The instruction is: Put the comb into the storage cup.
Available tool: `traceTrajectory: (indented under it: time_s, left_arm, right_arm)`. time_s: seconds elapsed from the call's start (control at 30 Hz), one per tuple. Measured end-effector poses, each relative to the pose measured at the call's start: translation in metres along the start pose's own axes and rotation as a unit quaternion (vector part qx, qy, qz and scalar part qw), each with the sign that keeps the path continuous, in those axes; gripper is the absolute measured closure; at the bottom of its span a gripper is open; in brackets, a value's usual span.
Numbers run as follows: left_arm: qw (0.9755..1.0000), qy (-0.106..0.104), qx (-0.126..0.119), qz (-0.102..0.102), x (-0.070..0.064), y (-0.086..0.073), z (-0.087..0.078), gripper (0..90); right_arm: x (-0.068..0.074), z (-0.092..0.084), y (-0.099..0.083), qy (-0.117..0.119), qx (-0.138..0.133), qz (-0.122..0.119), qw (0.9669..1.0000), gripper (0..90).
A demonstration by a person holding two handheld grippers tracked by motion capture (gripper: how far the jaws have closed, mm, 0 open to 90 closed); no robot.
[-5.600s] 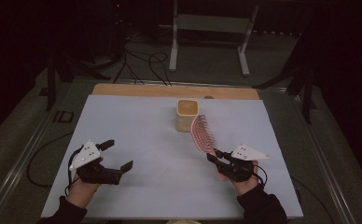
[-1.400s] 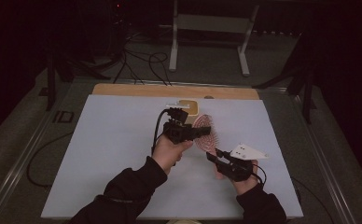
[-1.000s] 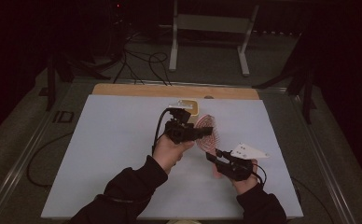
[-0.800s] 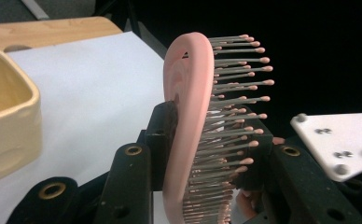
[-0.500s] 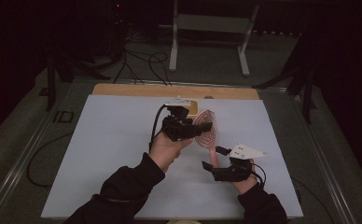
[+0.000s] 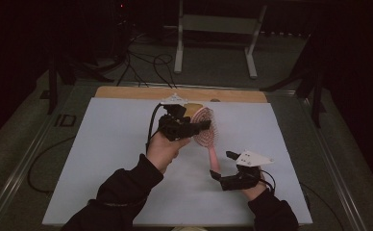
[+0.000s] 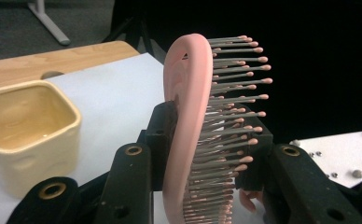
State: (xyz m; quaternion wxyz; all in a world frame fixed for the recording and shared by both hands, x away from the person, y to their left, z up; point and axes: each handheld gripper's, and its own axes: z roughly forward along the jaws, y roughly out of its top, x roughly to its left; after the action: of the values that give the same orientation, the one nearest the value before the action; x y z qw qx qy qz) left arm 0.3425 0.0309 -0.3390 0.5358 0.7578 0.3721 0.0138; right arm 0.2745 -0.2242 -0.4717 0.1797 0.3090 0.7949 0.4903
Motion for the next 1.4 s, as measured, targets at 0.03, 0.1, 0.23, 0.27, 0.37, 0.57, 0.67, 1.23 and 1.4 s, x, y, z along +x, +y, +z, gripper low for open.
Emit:
traceTrajectory:
  time_s: [0.03,0.1,0.23,0.27,0.37,0.57,0.67,1.23,1.4]
  left_arm:
    - [1.0,0.002,-0.003,-0.002,0.001,0.0,-0.001,65.5]
    - [1.0,0.006,-0.004,-0.001,0.004,0.001,-0.005,65.5]
    - [0.9998,0.014,-0.011,-0.001,0.008,0.004,-0.011,65.5]
    - [0.9998,0.015,-0.012,-0.001,0.01,0.005,-0.013,65.5]
    - [0.9996,0.021,-0.016,0.0,0.013,0.007,-0.018,65.5]
    - [0.9992,0.029,-0.026,0.005,0.016,0.013,-0.027,65.6]
    - [0.9991,0.031,-0.029,0.006,0.018,0.016,-0.031,65.6]
    - [0.9971,0.057,-0.048,0.015,0.033,0.033,-0.04,65.6]
    - [0.9962,0.065,-0.057,0.013,0.038,0.039,-0.044,65.7]
  right_arm:
    - [0.001,0.0,-0.001,-0.003,-0.001,0.007,1.0,7.8]
    - [0.0,0.0,-0.002,0.0,0.003,0.004,1.0,7.8]
    - [0.0,-0.002,-0.003,0.008,0.01,-0.002,0.9999,7.8]
    - [0.0,-0.002,-0.003,0.011,0.012,-0.005,0.9999,7.9]
    - [0.001,-0.003,-0.005,0.012,0.015,-0.007,0.9998,7.9]
    - [0.001,-0.008,-0.008,0.008,0.009,-0.008,0.9999,7.9]
    - [0.001,-0.011,-0.01,0.007,0.004,-0.008,0.9999,7.9]
    - [-0.002,-0.03,-0.021,-0.006,-0.007,-0.003,1.0,8.0]
    - [-0.001,-0.033,-0.024,-0.008,-0.007,0.0,0.9999,8.0]
